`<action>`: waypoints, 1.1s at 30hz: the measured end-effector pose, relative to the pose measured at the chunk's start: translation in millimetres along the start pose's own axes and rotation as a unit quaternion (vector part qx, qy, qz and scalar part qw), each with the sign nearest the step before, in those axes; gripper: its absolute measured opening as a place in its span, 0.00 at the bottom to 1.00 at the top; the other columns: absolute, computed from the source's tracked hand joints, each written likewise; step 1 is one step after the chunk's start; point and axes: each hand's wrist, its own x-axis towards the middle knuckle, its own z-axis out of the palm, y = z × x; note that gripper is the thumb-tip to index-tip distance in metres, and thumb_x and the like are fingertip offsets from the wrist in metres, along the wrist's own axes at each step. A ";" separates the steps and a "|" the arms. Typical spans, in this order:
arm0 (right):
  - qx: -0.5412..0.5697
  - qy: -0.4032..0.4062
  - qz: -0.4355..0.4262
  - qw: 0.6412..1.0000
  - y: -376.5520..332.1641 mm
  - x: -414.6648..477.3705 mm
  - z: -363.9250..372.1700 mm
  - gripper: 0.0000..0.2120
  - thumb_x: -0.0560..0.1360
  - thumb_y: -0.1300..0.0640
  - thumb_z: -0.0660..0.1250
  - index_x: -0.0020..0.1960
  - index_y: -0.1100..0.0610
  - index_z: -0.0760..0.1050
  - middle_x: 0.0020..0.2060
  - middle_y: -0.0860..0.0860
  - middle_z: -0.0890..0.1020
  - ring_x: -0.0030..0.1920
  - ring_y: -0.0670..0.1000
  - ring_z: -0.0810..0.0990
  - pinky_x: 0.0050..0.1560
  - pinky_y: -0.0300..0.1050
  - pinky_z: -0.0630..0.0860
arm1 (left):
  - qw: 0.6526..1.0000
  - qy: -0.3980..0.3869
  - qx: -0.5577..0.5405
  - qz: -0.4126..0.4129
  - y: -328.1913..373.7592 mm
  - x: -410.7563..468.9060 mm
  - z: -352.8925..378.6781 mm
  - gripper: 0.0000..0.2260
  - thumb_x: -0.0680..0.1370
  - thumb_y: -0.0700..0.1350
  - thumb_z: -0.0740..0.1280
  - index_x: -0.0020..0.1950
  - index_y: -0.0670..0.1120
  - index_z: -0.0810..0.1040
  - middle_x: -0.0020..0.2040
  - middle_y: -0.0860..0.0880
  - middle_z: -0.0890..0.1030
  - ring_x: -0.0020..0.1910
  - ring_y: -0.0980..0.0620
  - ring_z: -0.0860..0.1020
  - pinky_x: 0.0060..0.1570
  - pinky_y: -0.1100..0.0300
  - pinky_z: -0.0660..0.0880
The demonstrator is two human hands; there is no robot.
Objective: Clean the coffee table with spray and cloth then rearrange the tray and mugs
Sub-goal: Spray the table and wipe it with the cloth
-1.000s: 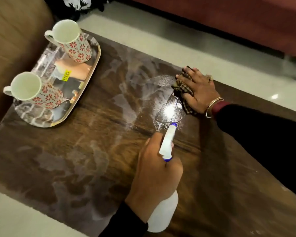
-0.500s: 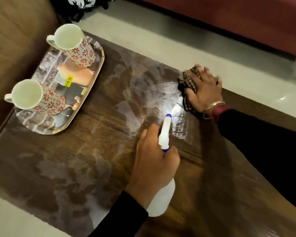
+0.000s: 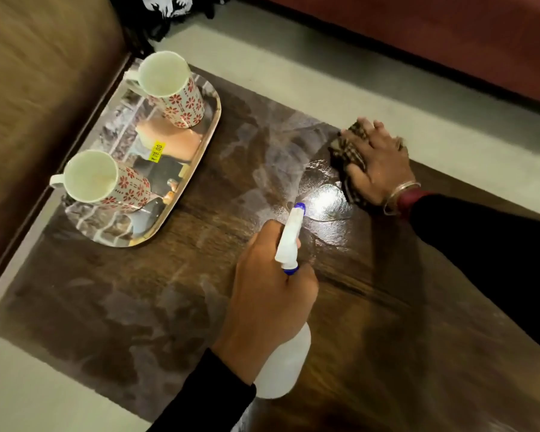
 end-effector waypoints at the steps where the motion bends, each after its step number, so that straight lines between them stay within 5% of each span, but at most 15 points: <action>1: -0.004 0.002 0.010 1.000 -10.0 13.3 0.9 0.37 0.73 0.38 0.51 0.82 0.42 0.58 0.84 0.51 0.56 0.83 0.61 0.54 0.75 0.77 0.53 | 1.000 -0.001 -0.003 -0.005 -5.0 -1.9 -1.9 0.13 0.68 0.46 0.65 0.48 0.57 0.65 0.42 0.56 0.74 0.44 0.53 0.77 0.45 0.55 0.80; 7: -0.024 -0.032 -0.154 0.987 -109.1 -33.2 42.2 0.39 0.71 0.38 0.53 0.83 0.45 0.59 0.84 0.50 0.55 0.84 0.59 0.51 0.77 0.72 0.49 | 0.999 -0.006 -0.021 -0.050 -23.6 -15.3 -7.8 0.11 0.69 0.44 0.66 0.45 0.59 0.70 0.40 0.54 0.74 0.42 0.54 0.76 0.47 0.51 0.81; 10: -0.040 -0.059 -0.280 0.957 -121.2 -92.7 67.6 0.38 0.74 0.40 0.61 0.83 0.45 0.58 0.84 0.50 0.53 0.84 0.58 0.51 0.78 0.70 0.49 | 0.999 -0.001 -0.006 -0.049 -32.4 -22.6 -13.8 0.13 0.71 0.40 0.68 0.44 0.56 0.70 0.38 0.53 0.73 0.40 0.54 0.74 0.41 0.56 0.78; 12: -0.054 -0.072 -0.317 0.944 -109.4 -90.6 63.4 0.40 0.73 0.40 0.62 0.83 0.43 0.55 0.85 0.48 0.52 0.84 0.56 0.50 0.78 0.70 0.48 | 0.997 -0.008 -0.013 -0.071 -39.3 -29.2 -20.3 0.09 0.70 0.39 0.68 0.46 0.51 0.72 0.37 0.51 0.75 0.39 0.52 0.76 0.42 0.51 0.79; 19: -0.009 0.005 -0.013 1.000 -111.9 -11.5 39.5 0.37 0.74 0.39 0.54 0.83 0.44 0.57 0.85 0.50 0.52 0.84 0.59 0.49 0.77 0.73 0.46 | 0.996 -0.003 -0.012 -0.087 -70.8 -58.3 -36.3 0.08 0.68 0.42 0.65 0.44 0.50 0.70 0.40 0.47 0.75 0.40 0.47 0.76 0.43 0.42 0.78; 24: -0.029 -0.026 -0.151 0.988 -170.1 -92.4 75.1 0.40 0.73 0.39 0.59 0.83 0.44 0.56 0.85 0.50 0.52 0.84 0.60 0.48 0.78 0.73 0.50 | 0.992 0.028 -0.020 -0.122 -95.8 -89.6 -50.4 0.09 0.68 0.42 0.65 0.48 0.46 0.74 0.43 0.49 0.79 0.42 0.51 0.78 0.46 0.50 0.79; 29: -0.067 -0.106 -0.391 0.912 -195.2 -188.2 112.1 0.41 0.73 0.38 0.66 0.83 0.45 0.57 0.85 0.50 0.49 0.84 0.59 0.47 0.78 0.72 0.49 | 0.991 0.033 -0.019 -0.129 -112.1 -115.7 -68.8 0.13 0.71 0.42 0.64 0.54 0.52 0.77 0.43 0.53 0.79 0.44 0.53 0.79 0.46 0.59 0.77; 31: -0.062 -0.093 -0.384 0.916 -184.7 -172.6 106.8 0.41 0.73 0.37 0.63 0.83 0.45 0.56 0.85 0.50 0.52 0.84 0.58 0.50 0.78 0.72 0.48 | 0.989 0.040 -0.023 -0.140 -120.4 -126.6 -75.0 0.09 0.70 0.44 0.65 0.50 0.51 0.76 0.40 0.53 0.77 0.42 0.52 0.78 0.44 0.59 0.76; 33: -0.024 -0.065 -0.261 0.963 -175.7 -139.1 95.0 0.41 0.72 0.38 0.59 0.84 0.43 0.55 0.84 0.49 0.52 0.84 0.58 0.50 0.77 0.73 0.48 | 0.987 0.029 -0.022 -0.155 -130.0 -137.2 -78.7 0.07 0.70 0.45 0.66 0.48 0.50 0.74 0.40 0.51 0.75 0.41 0.51 0.77 0.42 0.64 0.73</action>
